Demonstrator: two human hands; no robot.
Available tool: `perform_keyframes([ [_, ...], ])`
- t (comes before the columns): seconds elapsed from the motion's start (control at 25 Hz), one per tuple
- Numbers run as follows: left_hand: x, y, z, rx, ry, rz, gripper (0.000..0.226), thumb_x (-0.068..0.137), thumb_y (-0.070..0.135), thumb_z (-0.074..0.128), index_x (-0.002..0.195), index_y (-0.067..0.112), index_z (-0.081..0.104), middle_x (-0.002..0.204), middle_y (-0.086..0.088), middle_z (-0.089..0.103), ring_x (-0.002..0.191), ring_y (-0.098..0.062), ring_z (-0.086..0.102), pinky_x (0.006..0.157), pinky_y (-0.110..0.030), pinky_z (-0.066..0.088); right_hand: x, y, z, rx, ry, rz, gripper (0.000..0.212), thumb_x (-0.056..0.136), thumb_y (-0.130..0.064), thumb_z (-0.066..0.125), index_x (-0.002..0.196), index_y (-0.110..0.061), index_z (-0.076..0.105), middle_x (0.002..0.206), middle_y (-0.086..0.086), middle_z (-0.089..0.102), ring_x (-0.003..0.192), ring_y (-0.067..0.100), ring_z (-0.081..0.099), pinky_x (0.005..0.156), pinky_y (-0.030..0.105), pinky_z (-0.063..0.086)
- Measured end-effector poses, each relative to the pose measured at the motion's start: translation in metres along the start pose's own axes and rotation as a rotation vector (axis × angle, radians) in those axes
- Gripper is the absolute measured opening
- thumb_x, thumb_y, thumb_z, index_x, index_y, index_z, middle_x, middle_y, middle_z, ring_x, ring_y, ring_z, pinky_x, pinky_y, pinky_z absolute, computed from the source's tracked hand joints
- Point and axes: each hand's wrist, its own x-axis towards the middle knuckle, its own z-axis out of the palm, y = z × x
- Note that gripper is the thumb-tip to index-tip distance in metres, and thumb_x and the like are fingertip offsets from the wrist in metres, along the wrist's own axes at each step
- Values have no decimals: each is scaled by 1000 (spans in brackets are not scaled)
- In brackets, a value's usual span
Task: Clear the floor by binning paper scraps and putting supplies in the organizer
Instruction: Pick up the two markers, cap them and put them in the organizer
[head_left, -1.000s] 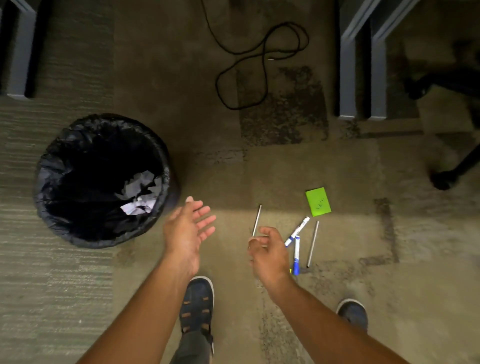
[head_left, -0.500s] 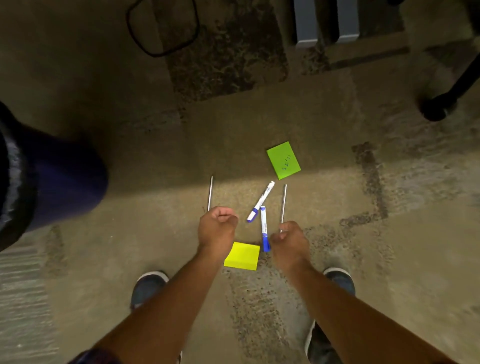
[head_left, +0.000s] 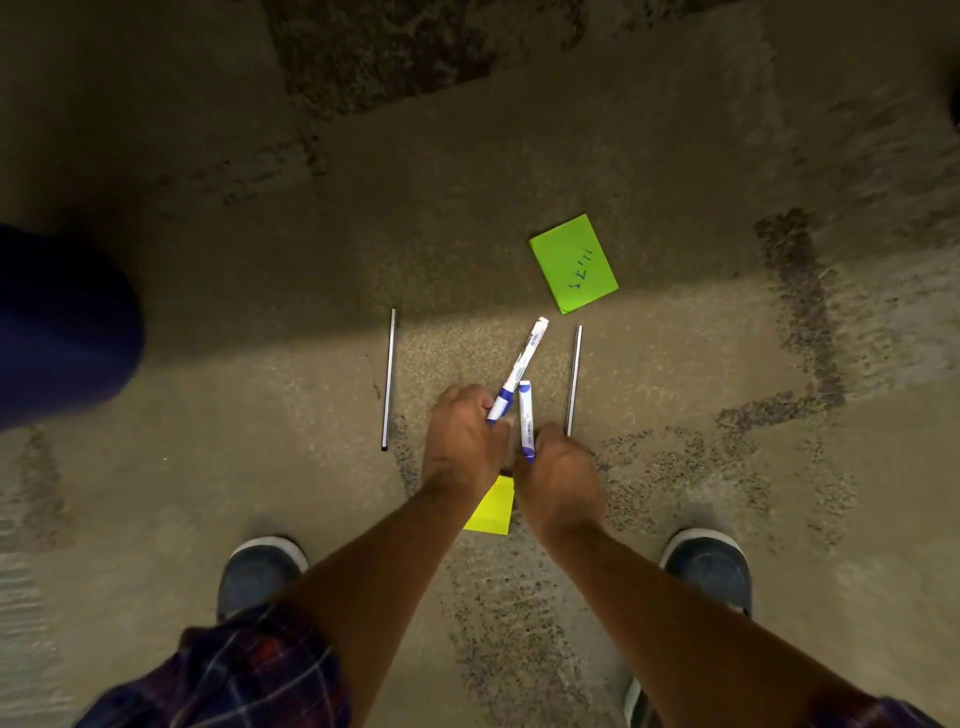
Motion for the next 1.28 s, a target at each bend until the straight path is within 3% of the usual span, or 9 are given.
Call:
perform_keyframes([
  [0.16, 2, 6, -10, -45, 10, -134, 6, 76, 16, 73, 81, 13, 72, 78, -8, 76, 73, -29, 70, 68, -35, 58, -2, -3, -11, 116, 50, 9, 23, 94, -21, 60, 106, -1, 60, 105, 24, 71, 100, 40, 67, 81, 41, 49],
  [0.36, -22, 18, -54, -237, 74, -166, 6, 76, 16, 72, 81, 19, 71, 65, 1, 72, 60, -20, 65, 65, -35, 59, -28, -9, -54, 214, 119, -33, 13, 96, -21, 53, 102, -10, 52, 87, 18, 68, 81, 40, 65, 63, 37, 46],
  [0.52, -39, 40, -113, -374, 145, -110, 24, 79, 6, 75, 77, 29, 67, 59, 11, 68, 53, 1, 59, 60, -17, 54, -55, -34, -104, 315, 267, -110, 9, 91, -11, 57, 99, -12, 61, 80, 11, 67, 71, 33, 59, 61, 36, 44],
  [0.68, -64, 81, -175, -461, 201, -53, 33, 79, -5, 74, 87, 27, 70, 70, 6, 67, 55, 5, 58, 61, -6, 49, -87, -72, -160, 350, 334, -190, 8, 90, -16, 64, 97, -19, 63, 71, 5, 67, 66, 31, 61, 61, 39, 50],
  [0.84, -103, 127, -241, -519, 175, -40, 31, 79, -7, 75, 93, 20, 74, 75, 0, 70, 56, 2, 57, 64, -17, 53, -131, -117, -219, 415, 276, -298, 12, 86, -17, 73, 94, -24, 66, 79, -3, 70, 73, 19, 66, 72, 39, 56],
  [1.0, -139, 170, -308, -510, 133, -17, 25, 73, 2, 74, 88, 22, 78, 72, 7, 70, 58, -2, 58, 62, -20, 54, -177, -165, -276, 435, 232, -463, 10, 86, -20, 76, 91, -24, 69, 93, -5, 63, 85, 15, 62, 76, 43, 56],
  [1.28, -180, 210, -414, -639, 115, -2, 17, 70, 15, 80, 75, 32, 79, 68, 11, 77, 60, -1, 63, 62, -15, 53, -239, -244, -337, 361, 103, -633, 10, 92, -35, 69, 99, -28, 65, 80, -7, 68, 75, 17, 62, 71, 39, 53],
])
